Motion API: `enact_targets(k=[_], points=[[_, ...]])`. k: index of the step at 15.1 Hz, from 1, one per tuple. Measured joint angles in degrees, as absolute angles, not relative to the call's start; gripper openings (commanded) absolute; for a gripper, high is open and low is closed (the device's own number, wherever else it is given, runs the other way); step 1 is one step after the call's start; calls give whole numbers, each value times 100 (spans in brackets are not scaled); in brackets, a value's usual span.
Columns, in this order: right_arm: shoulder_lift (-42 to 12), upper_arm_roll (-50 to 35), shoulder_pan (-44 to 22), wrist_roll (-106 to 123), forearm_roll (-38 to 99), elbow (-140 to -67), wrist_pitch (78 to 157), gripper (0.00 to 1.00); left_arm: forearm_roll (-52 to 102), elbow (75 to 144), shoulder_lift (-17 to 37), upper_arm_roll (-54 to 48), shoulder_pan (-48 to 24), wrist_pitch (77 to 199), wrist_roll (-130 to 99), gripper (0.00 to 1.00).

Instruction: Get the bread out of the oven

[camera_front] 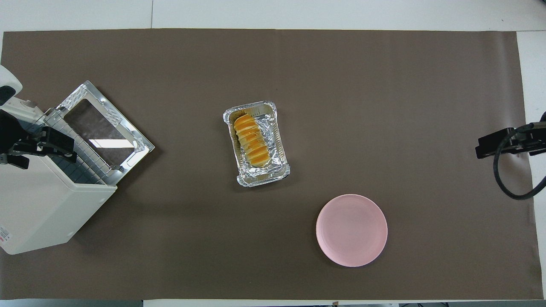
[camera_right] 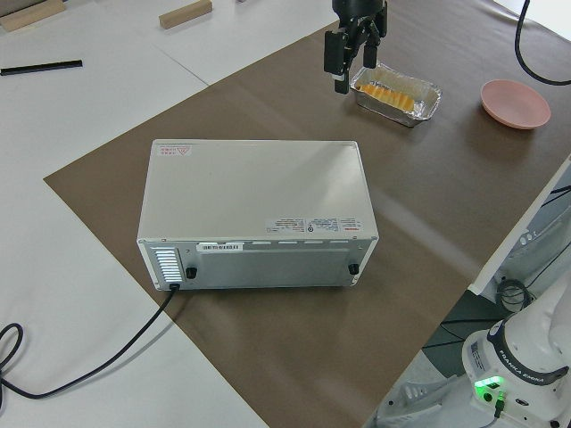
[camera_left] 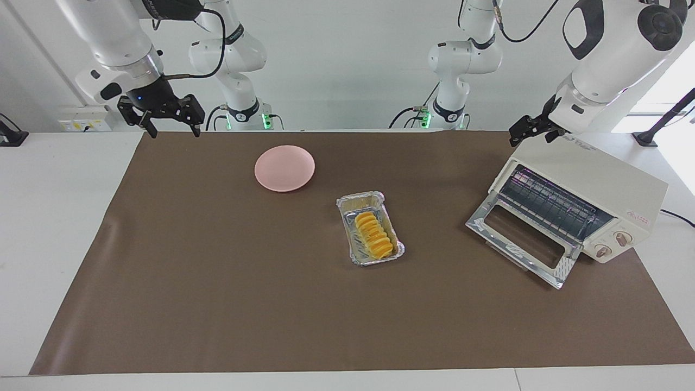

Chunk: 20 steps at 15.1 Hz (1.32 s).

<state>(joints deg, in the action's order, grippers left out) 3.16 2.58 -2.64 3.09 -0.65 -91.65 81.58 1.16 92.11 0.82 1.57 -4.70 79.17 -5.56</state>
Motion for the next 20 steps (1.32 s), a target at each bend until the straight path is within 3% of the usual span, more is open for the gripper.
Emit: enact_targets(k=[3, 7, 14, 17, 20], points=[[347, 170, -349, 476, -54, -9440, 8602, 100, 116, 9211, 69, 150, -470, 7917, -552, 100], [228, 102, -1164, -80, 207, -10198, 9792, 100, 116, 9211, 63, 150, -470, 7918, -552, 100], [-1092, 54, -2808, -2329, 425, -10364, 11790, 96, 116, 9211, -14, 175, -414, 7919, -555, 100], [-1618, 56, -3068, -2611, 694, -10349, 12409, 95, 116, 9211, -44, 175, -401, 7919, -555, 100], [-1995, 79, -3082, -2635, 797, -10336, 12775, 86, 116, 9211, -79, 173, -401, 7919, -555, 100]])
